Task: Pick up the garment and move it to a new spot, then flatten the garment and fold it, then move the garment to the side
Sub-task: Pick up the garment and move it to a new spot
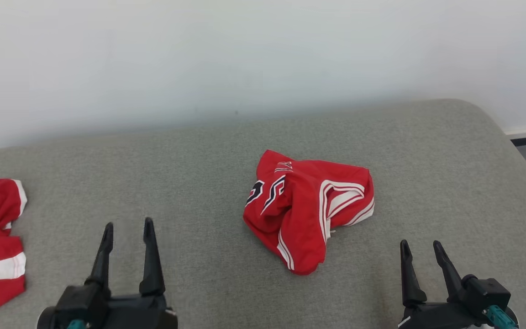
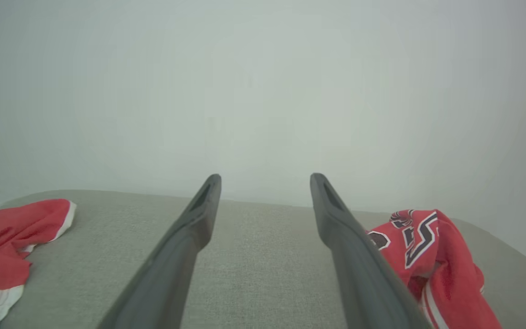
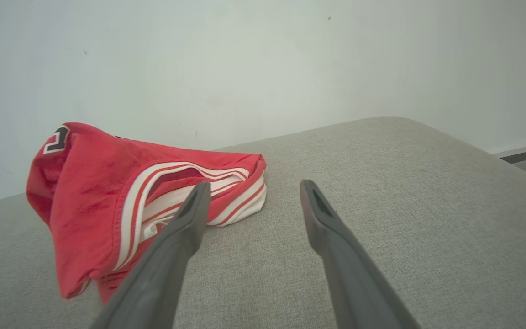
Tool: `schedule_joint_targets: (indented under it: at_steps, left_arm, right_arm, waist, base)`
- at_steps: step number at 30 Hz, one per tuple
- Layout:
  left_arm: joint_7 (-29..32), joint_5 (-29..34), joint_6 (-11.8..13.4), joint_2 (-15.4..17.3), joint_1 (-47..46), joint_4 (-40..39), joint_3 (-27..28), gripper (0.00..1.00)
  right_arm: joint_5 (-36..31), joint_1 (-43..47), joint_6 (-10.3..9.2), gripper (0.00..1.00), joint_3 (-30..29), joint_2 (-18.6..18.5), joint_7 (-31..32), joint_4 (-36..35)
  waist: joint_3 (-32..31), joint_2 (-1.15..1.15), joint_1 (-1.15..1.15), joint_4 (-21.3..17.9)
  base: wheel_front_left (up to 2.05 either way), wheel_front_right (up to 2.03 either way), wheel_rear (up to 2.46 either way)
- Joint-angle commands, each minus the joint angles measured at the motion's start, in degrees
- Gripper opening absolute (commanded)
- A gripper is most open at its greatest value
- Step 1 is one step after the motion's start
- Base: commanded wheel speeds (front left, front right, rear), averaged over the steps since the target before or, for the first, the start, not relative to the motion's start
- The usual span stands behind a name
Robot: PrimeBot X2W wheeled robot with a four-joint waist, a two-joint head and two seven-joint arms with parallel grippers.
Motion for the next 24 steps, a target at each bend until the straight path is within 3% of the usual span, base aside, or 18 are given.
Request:
schedule_joint_targets:
  at_steps: [1,6,14,24]
  left_arm:
    - [-0.2,2.6,-0.3,-0.2,3.1,-2.7,1.5,1.00]
    - [-0.2,5.9,-0.5,-0.4,7.6,-5.1,4.3,1.00]
    - [-0.2,9.1,-1.8,-0.5,13.1,0.4,6.6,1.00]
    - [-0.2,9.6,-3.2,-0.5,13.4,2.9,7.9,1.00]
  right_arm:
    - [-0.5,0.6,-0.12,1.00,-0.2,0.1,0.0,-0.4]
    - [-1.4,1.4,-0.12,1.00,-0.2,0.1,0.0,-2.3]
    - [-2.4,3.8,-0.12,1.00,-0.5,0.1,0.0,-1.5]
    - [-4.2,4.4,-0.12,1.00,-0.8,0.1,0.0,0.6]
  waist:
    - [-0.6,0.00,0.00,1.4]
    - [-0.6,0.00,0.00,1.9]
    - [-0.9,0.00,0.00,2.6]
    - [-0.9,0.00,0.00,2.5]
  base:
    - [0.00,0.00,0.00]
    - [0.00,0.00,0.00]
    - [0.00,0.00,0.00]
    - [0.00,0.00,0.00]
